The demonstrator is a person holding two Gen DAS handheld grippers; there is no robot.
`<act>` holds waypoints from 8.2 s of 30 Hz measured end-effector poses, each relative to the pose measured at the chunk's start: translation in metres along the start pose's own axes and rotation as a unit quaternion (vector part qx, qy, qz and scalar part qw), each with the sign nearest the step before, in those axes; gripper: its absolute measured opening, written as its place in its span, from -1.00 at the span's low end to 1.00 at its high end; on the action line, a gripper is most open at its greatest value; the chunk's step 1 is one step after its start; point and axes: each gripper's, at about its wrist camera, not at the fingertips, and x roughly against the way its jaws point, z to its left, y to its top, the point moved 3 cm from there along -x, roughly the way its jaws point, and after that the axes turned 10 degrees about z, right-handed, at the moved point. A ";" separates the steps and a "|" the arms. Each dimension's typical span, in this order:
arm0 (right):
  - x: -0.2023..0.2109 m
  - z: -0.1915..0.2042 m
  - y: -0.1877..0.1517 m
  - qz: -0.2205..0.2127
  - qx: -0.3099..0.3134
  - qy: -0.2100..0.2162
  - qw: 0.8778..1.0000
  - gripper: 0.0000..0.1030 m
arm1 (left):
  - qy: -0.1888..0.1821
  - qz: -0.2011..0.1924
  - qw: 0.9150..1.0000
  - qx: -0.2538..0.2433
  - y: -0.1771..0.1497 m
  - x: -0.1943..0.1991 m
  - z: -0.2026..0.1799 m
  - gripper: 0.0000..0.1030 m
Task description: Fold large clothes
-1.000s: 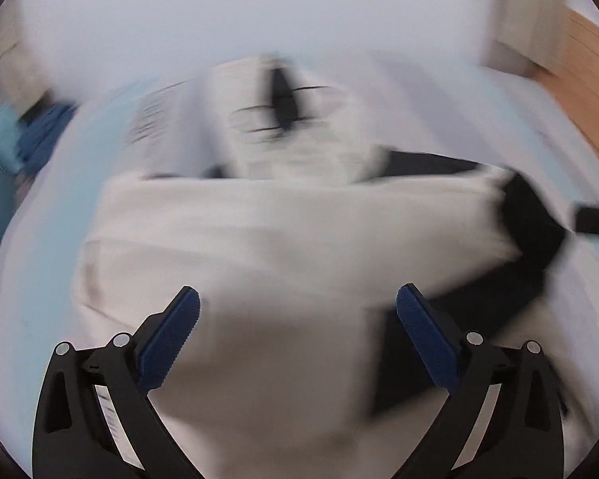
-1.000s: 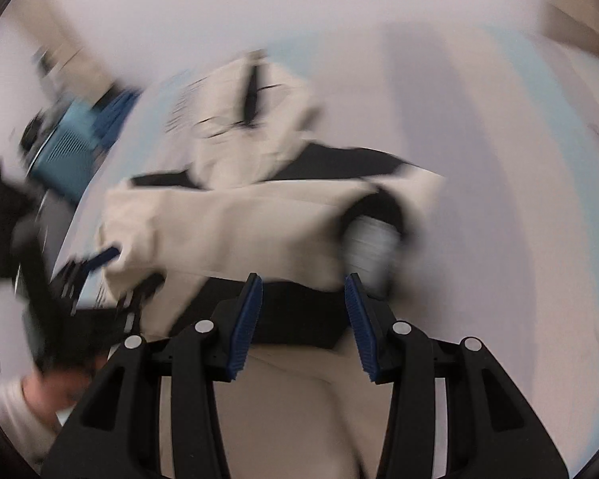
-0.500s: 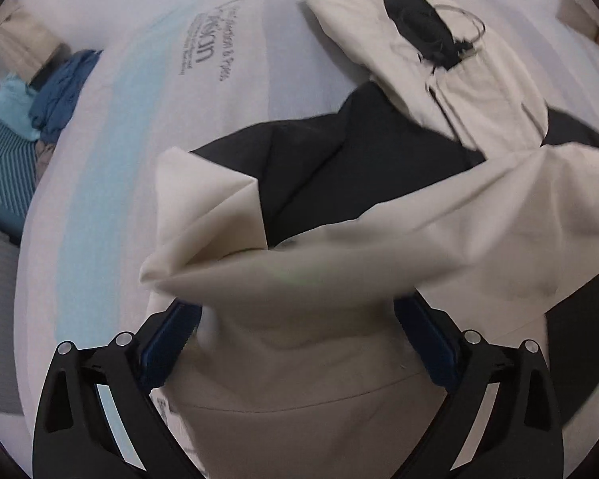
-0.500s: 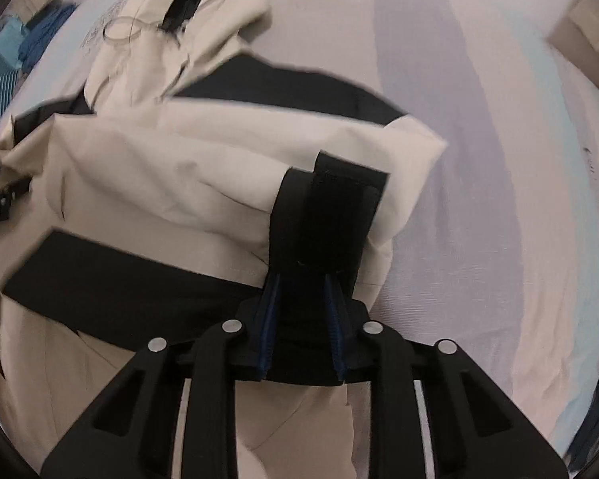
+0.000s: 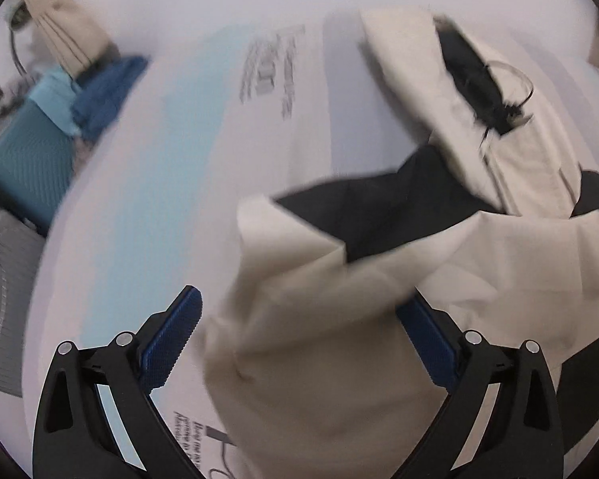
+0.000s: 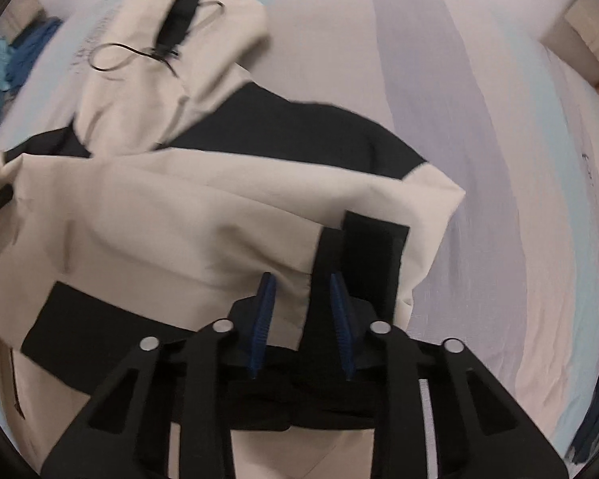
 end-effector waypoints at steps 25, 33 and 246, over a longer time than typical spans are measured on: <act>0.059 0.026 0.080 -0.127 0.091 0.019 0.988 0.29 | -0.135 -0.046 0.987 -0.070 0.062 0.054 -0.023 0.85; 0.040 0.036 0.203 -0.141 0.094 0.077 0.983 0.62 | -0.222 -0.022 0.969 -0.109 0.172 0.019 -0.058 0.86; -0.010 0.078 -0.080 -0.085 0.228 0.137 0.960 0.41 | -0.218 -0.024 0.952 -0.212 -0.166 0.039 -0.110 0.89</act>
